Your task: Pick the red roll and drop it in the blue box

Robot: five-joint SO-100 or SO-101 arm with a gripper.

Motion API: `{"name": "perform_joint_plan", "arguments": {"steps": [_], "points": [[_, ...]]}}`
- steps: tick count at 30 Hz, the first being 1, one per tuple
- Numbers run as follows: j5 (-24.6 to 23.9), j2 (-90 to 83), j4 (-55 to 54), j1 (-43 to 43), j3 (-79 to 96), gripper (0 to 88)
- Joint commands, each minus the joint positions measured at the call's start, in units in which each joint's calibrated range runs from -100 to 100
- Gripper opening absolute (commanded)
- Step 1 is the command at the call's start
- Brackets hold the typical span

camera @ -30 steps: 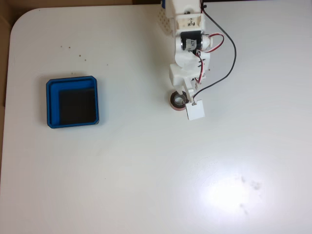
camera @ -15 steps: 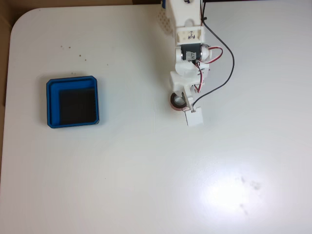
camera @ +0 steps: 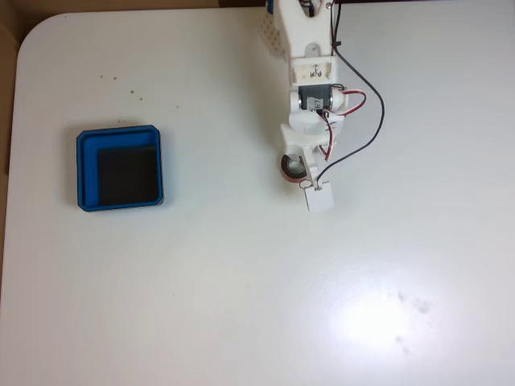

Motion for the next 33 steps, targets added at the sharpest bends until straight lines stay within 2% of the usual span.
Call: {"name": "perform_joint_plan", "arguments": {"steps": [1,21,24,29,33], "points": [[0.1,-0.1,-1.0,0.1,-3.4,20.7],[0.2,4.5,-5.9,0.0,-3.4,20.4],[0.2,4.4,-5.9,0.0,-3.4,16.2],[0.3,4.2,-5.9,0.0,-3.4,0.0],[0.3,4.2,-5.9,0.0,-3.4,1.2]]}}
